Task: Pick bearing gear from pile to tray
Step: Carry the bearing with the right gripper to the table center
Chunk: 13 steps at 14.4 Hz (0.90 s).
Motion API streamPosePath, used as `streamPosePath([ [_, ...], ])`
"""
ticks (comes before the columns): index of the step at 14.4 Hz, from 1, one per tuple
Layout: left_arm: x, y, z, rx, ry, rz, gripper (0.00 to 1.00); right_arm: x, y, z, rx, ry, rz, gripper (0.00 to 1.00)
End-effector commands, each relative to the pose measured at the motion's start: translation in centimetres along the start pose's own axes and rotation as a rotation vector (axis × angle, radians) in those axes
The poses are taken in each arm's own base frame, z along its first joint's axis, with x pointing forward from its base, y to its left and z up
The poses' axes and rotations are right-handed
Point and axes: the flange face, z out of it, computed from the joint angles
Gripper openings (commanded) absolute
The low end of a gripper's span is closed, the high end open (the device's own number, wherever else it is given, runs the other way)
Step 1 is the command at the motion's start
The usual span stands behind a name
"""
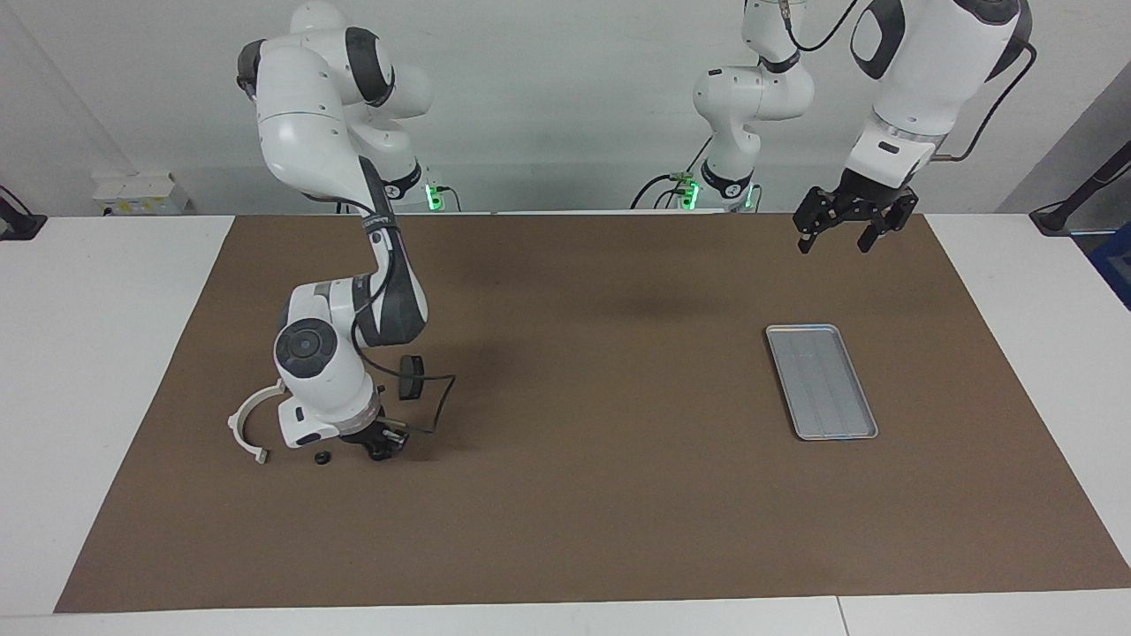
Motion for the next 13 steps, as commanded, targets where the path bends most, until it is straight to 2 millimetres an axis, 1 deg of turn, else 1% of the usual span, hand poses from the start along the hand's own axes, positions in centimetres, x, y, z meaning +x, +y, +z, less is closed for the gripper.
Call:
streamPosePath([
  [1, -0.8, 0.0, 0.0, 0.008, 0.025, -0.004, 1.00, -1.0, -0.1, -4.4, -0.046, -0.042, -0.036, 0.00],
  [2, -0.8, 0.0, 0.0, 0.008, 0.023, -0.004, 1.00, -1.7, -0.8, -6.6, -0.058, -0.058, -0.046, 0.00],
  [4, -0.7, 0.0, 0.1, 0.008, 0.022, -0.006, 1.00, -4.1, -3.5, -11.5, -0.060, -0.074, -0.076, 0.00],
  [5, -0.8, 0.0, 0.2, 0.008, 0.020, -0.004, 1.00, -5.8, -5.2, -13.7, -0.059, -0.074, -0.093, 0.00],
  [6, -0.6, -0.3, 0.3, 0.009, 0.022, -0.010, 1.00, -7.9, -7.1, -15.6, -0.040, -0.084, -0.064, 0.00],
  [7, -0.3, -0.8, 0.4, 0.008, 0.037, -0.015, 1.00, -10.0, -9.1, -16.7, -0.033, -0.099, 0.005, 0.00],
  [8, 0.1, -1.5, 0.8, 0.008, 0.047, -0.021, 1.00, -11.9, -11.4, -16.9, -0.038, -0.095, 0.069, 0.00],
  [9, 0.5, -2.6, 1.3, 0.013, 0.050, -0.037, 1.00, -14.8, -14.4, -17.7, -0.026, -0.079, 0.141, 0.00],
  [10, 0.6, -3.2, 1.3, 0.014, 0.052, -0.038, 1.00, -16.6, -16.8, -18.1, 0.012, -0.084, 0.246, 0.00],
  [11, 0.6, -3.5, 1.3, 0.015, 0.050, -0.033, 1.00, -18.0, -18.9, -18.5, 0.075, -0.078, 0.336, 0.00],
  [12, 0.6, -3.5, 1.3, 0.023, 0.054, -0.030, 1.00, -20.0, -20.9, -18.1, 0.102, -0.071, 0.375, 0.00],
  [13, 0.6, -3.9, 1.3, 0.028, 0.054, -0.032, 1.00, -21.0, -22.0, -16.8, 0.111, -0.067, 0.412, 0.00],
])
